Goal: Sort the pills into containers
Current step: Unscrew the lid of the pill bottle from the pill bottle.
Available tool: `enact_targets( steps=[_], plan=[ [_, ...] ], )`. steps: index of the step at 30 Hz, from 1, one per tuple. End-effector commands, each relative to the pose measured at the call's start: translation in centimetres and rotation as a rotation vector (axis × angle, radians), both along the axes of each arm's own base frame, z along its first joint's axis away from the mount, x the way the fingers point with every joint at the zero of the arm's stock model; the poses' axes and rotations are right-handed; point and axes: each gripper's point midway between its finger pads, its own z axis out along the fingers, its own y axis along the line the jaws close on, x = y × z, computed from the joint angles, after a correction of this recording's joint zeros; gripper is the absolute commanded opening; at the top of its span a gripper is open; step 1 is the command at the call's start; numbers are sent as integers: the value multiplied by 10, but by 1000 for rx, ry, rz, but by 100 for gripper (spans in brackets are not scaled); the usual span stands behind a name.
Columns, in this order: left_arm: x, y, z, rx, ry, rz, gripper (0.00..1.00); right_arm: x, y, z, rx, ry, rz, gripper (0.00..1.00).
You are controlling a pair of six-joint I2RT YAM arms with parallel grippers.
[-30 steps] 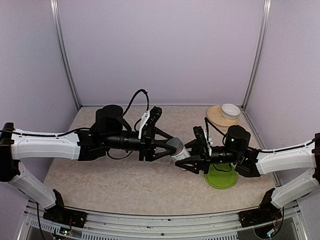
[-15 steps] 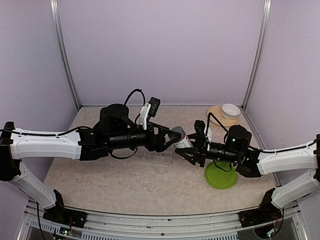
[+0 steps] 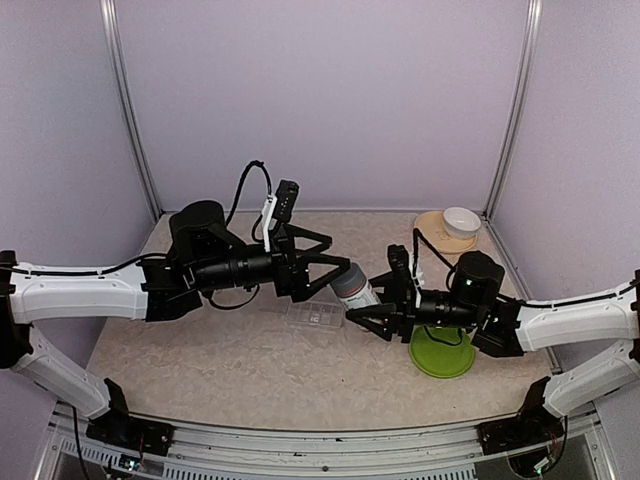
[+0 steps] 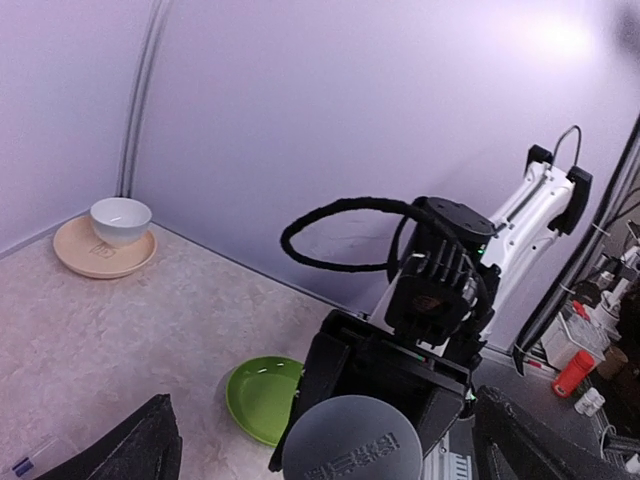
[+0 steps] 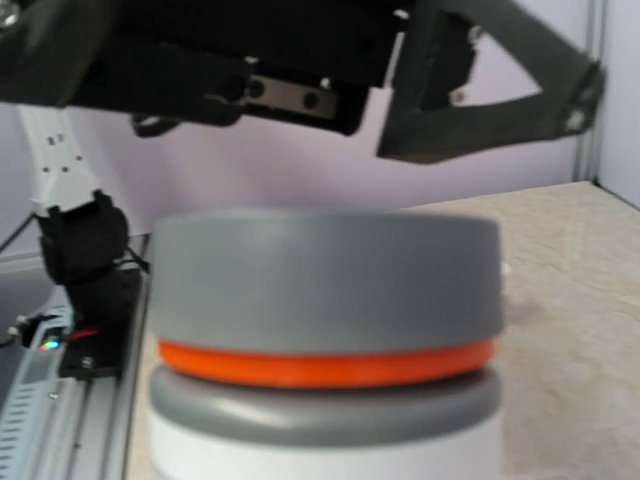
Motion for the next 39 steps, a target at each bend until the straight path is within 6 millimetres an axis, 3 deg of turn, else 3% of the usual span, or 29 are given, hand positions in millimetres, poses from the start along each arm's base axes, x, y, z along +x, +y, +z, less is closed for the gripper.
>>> enact_targets(
  steps=[1, 10, 19, 39],
  plan=[
    [-20, -12, 5, -31, -58, -143, 99, -11, 13, 28, 73, -7, 71, 23],
    [-38, -28, -1, -31, -62, -250, 99, -15, 24, 27, 86, 31, 115, 23],
    [-40, -30, -3, -23, -83, -245, 99, -7, 27, 19, 70, 59, 81, 23],
    [-43, -17, -10, 15, -101, -201, 98, 21, 4, 23, 55, 39, -126, 21]
  ],
)
